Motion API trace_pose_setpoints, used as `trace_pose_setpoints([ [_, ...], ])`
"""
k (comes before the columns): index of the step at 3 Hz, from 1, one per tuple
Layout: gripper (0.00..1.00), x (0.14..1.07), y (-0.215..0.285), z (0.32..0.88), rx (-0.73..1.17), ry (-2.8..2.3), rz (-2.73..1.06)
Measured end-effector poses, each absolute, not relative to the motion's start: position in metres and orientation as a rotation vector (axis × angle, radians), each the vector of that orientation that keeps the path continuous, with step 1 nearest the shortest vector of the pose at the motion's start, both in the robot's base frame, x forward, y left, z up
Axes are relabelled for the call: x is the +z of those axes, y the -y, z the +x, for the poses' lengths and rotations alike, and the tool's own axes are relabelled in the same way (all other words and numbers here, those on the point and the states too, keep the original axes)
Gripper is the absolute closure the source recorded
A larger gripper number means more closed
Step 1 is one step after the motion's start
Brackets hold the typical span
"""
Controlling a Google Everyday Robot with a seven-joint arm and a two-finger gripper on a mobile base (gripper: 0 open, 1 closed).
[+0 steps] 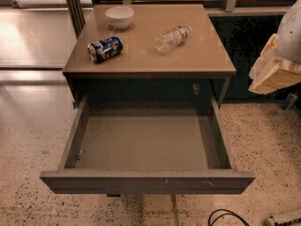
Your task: Close top drawer
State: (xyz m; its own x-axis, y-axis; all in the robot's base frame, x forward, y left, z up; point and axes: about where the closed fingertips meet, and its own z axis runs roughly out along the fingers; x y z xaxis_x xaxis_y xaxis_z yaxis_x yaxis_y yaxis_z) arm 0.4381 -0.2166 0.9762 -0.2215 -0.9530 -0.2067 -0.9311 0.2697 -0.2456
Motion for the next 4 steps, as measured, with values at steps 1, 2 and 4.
trace_pose_setpoints([
  [1,0.87,0.976,0.217,0.438,-0.098,-2.232,-1.725],
  [2,1.0,0.98,0.216,0.433,-0.141,-2.21,-1.711],
  [4,1.0,0.954,0.202,0.386,-0.082,-2.181,-1.73],
])
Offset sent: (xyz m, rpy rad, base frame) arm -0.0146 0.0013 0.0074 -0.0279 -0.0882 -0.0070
